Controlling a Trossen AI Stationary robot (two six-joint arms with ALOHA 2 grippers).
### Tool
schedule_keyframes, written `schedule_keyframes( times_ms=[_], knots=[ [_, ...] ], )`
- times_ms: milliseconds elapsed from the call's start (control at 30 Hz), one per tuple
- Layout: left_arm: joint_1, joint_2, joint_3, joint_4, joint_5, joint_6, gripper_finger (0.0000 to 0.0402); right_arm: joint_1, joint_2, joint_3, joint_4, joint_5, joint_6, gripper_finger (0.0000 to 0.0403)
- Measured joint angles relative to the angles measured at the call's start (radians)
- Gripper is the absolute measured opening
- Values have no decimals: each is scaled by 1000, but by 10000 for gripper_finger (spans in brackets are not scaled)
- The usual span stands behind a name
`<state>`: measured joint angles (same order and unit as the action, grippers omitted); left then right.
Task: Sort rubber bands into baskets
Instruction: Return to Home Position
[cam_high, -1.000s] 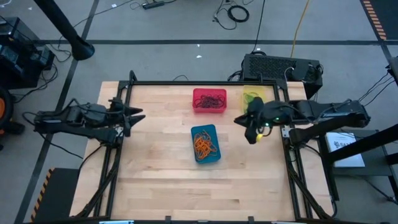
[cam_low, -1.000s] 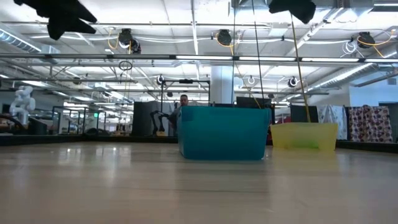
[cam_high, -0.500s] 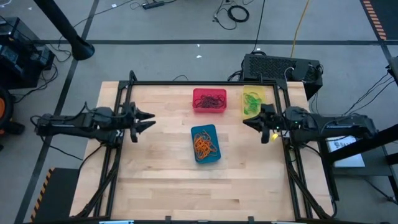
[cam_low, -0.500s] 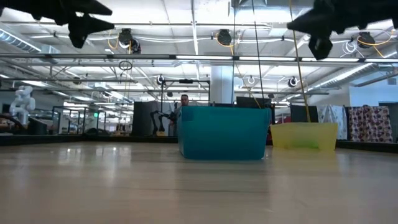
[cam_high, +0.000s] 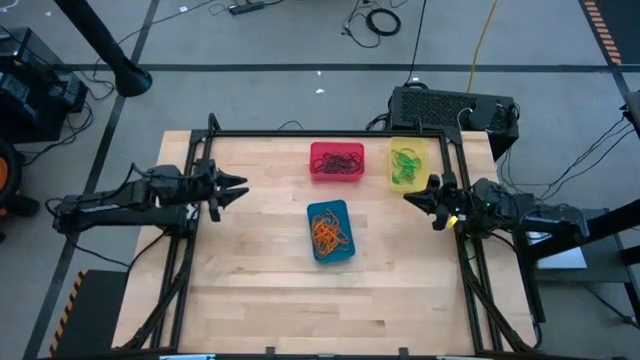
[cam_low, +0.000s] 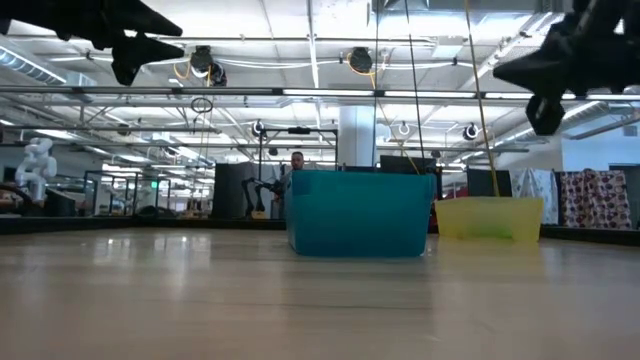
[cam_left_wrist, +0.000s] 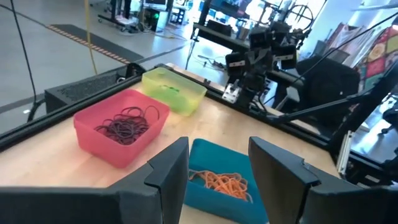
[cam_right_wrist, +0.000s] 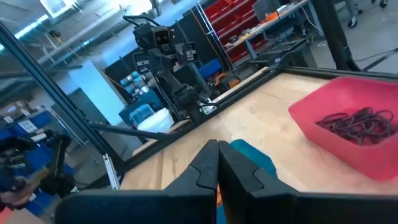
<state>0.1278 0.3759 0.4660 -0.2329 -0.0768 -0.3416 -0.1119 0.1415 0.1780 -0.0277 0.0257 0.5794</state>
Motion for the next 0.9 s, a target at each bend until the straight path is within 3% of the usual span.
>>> schedule_keyframes(
  times_ms=[333, 500, 633, 767, 900],
  knots=[
    [17, 0, 0, -1, 35, -51, 175, 0, -132, -153, 24, -9, 57, 0],
    [16, -1, -45, 42, 112, -103, 175, 0, -130, -157, 30, -24, -23, 0],
    [16, 0, -92, 81, 121, -135, 175, 0, -130, -157, 29, -26, -210, 0],
    [16, -1, -164, 236, 131, -149, 175, 0, -130, -157, 29, -27, -351, 0],
    [16, 8, -262, 411, 138, -150, 175, 0, -130, -157, 29, -27, -356, 0]
  ],
)
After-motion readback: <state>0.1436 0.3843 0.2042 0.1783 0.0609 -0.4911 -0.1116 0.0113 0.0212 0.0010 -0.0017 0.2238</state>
